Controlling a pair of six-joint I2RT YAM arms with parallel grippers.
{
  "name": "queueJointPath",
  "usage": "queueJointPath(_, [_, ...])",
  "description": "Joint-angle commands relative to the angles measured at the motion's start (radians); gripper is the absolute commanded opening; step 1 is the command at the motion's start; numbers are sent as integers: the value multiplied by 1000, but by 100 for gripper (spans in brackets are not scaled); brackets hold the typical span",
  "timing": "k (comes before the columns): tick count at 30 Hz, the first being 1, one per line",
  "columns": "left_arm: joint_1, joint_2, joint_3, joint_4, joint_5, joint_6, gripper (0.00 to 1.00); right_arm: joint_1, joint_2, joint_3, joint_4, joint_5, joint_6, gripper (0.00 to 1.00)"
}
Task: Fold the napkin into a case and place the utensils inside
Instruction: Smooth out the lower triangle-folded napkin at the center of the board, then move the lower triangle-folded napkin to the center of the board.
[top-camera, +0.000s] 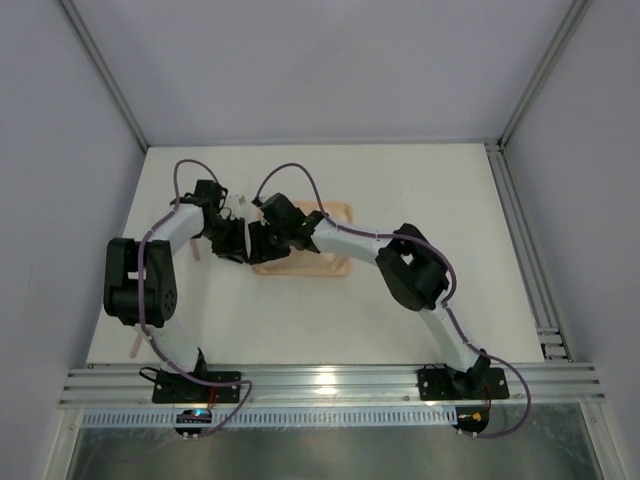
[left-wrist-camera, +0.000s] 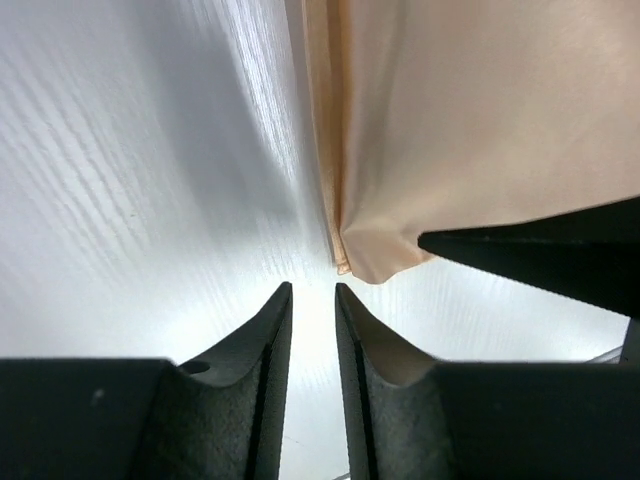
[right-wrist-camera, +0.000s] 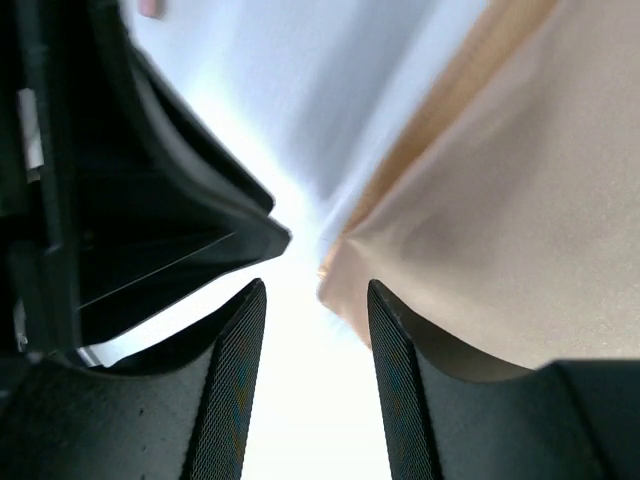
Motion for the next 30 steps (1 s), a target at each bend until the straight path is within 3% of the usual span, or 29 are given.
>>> queueJointPath(1, [13,-78,69,-27,-10,31,27,-2,-132,96,-24,11,-85,51])
queueJointPath(6, [7,-73,116,-29,19,31,36,-28,-286,23,-78,43,-94,53])
queueJointPath(13, [-80,-37,95,-33,-5,46,45,-192,-579,-466,-76,101,91,54])
queueJointPath(22, [-145,54,60,-7,-93,57,48,-344,-646,-736,1,88,150,56])
queueJointPath(24, [-151,60,49,3,-111,60,44,-346,-613,-749,48,56,153,56])
queueJointPath(27, [-154,59,23,17,-131,66,28,-346,-584,-761,81,26,174,56])
queueJointPath(30, [-154,52,-11,28,-93,66,19,-344,-564,-779,118,-3,185,56])
